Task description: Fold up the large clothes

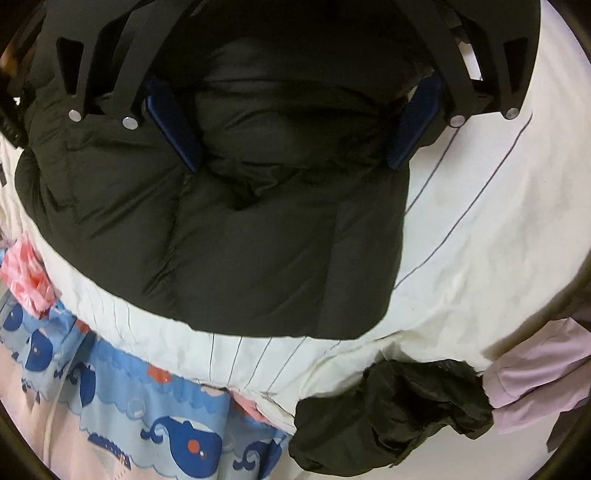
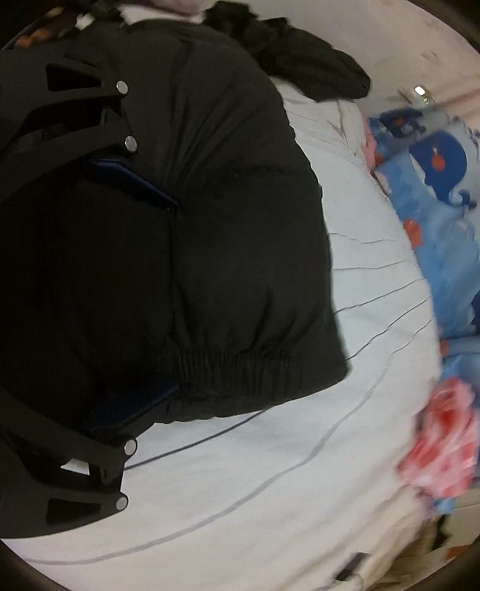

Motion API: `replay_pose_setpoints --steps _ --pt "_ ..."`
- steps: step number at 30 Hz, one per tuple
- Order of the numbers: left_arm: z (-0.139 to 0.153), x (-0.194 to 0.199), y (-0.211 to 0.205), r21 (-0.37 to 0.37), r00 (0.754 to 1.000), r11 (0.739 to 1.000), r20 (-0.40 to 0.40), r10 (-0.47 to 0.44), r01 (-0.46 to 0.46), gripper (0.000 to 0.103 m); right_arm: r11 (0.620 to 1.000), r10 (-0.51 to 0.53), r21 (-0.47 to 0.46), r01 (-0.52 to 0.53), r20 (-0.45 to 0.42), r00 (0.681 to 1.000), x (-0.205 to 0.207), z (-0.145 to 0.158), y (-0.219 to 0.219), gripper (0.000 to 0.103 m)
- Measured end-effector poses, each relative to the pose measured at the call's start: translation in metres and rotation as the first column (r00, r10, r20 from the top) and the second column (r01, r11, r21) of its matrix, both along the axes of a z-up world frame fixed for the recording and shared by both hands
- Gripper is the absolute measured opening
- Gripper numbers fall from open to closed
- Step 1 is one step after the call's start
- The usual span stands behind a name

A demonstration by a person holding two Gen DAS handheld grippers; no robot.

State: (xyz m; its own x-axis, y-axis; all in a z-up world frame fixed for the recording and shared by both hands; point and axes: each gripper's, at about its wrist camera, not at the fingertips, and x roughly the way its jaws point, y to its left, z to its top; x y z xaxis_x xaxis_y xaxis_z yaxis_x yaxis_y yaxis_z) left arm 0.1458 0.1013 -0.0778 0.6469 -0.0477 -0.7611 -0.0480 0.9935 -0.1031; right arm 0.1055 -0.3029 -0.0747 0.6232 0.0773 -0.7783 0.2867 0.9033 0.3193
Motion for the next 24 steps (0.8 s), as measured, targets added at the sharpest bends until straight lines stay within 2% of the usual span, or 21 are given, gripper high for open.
replay_pose_setpoints --steps 6,9,11,12,13,15,16,17,19,24 --pt "0.009 -0.003 -0.003 0.022 1.000 1.000 0.017 0.014 -0.015 0.096 0.994 -0.010 -0.111 0.010 0.004 1.000 -0.007 0.011 0.012 0.088" --pt "0.021 -0.008 -0.005 0.016 0.997 1.000 0.078 0.004 -0.005 0.096 0.977 -0.016 -0.208 0.050 0.162 0.987 -0.022 0.039 0.023 0.088" --pt "0.024 -0.008 -0.007 0.028 0.994 1.000 0.105 -0.001 -0.002 0.096 0.970 0.002 -0.236 0.057 0.243 0.970 -0.031 0.050 0.030 0.089" --pt "0.023 -0.006 -0.008 0.028 0.995 1.000 0.102 -0.004 0.001 0.096 0.968 0.008 -0.245 0.057 0.256 0.967 -0.030 0.053 0.032 0.090" --pt "0.020 -0.003 -0.008 0.029 0.996 1.000 0.089 -0.006 0.004 0.096 0.965 0.013 -0.256 0.051 0.242 0.970 -0.028 0.051 0.034 0.091" --pt "0.010 0.003 -0.009 0.027 0.998 1.000 0.055 -0.008 0.006 0.096 0.967 0.003 -0.252 0.031 0.132 0.991 -0.014 0.030 0.025 0.092" --pt "0.006 0.005 -0.010 0.023 0.999 1.000 0.037 -0.012 0.011 0.096 0.984 0.005 -0.181 0.007 0.063 0.998 -0.005 0.013 0.016 0.093" --pt "0.002 0.008 -0.010 0.019 1.000 1.000 0.019 -0.019 0.019 0.096 0.997 -0.008 -0.073 0.011 0.035 0.999 0.000 0.000 0.003 0.095" --pt "-0.001 0.009 -0.013 0.025 1.000 0.999 0.010 -0.029 0.029 0.096 0.999 -0.023 -0.024 0.024 0.025 0.999 0.000 -0.004 -0.006 0.095" --pt "-0.003 0.009 -0.015 0.035 1.000 0.999 0.006 -0.028 0.028 0.096 0.998 -0.015 -0.062 0.016 0.018 1.000 0.001 -0.002 -0.001 0.095"
